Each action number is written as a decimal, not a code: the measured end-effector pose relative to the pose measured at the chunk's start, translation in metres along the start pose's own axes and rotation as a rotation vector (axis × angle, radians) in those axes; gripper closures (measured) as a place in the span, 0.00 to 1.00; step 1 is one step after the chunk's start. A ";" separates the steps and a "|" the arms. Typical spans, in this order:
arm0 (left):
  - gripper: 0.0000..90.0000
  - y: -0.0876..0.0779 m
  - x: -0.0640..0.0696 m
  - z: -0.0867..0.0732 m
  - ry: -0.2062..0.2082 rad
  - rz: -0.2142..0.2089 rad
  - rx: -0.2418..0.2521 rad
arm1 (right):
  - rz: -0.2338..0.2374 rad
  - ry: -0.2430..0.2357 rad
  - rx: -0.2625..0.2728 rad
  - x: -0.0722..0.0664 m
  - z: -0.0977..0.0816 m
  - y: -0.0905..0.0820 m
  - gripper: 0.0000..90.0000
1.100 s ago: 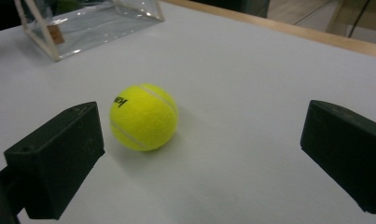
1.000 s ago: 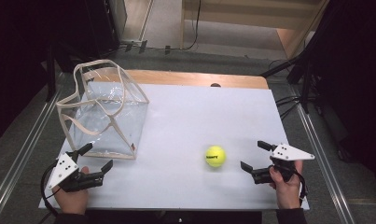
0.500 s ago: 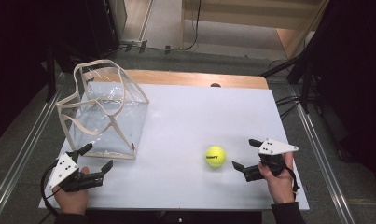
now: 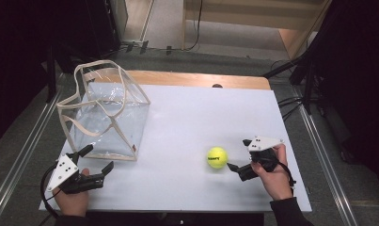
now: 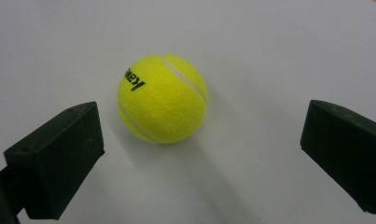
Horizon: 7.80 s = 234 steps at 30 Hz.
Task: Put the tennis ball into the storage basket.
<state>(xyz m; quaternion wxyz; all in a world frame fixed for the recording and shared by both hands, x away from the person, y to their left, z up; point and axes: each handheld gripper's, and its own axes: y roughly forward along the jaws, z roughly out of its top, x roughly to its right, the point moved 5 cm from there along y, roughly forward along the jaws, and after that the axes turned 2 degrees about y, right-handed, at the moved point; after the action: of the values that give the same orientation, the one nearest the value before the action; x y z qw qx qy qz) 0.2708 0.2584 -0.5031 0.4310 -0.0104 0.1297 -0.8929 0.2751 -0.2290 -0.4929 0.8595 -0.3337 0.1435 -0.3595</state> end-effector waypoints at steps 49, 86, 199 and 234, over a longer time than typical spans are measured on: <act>0.09 -0.001 0.001 0.000 0.007 0.002 0.007 | 0.140 -0.136 -0.373 -0.018 0.022 0.049 0.00; 0.09 -0.002 0.001 0.001 0.011 0.008 0.015 | 0.140 -0.148 -0.472 -0.020 0.027 0.069 0.14; 0.09 -0.003 0.001 0.001 0.012 0.002 0.016 | 0.169 -0.232 -0.448 -0.051 0.088 0.099 0.26; 0.09 -0.004 0.001 0.001 0.011 0.000 0.016 | 0.215 -0.260 -0.441 -0.074 0.116 0.110 0.26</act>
<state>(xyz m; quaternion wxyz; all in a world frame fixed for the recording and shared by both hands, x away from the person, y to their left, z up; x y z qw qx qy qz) 0.2677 0.2596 -0.5013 0.4304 -0.0019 0.1250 -0.8939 0.3366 -0.0647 -0.4815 0.8105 -0.5389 0.1415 -0.1806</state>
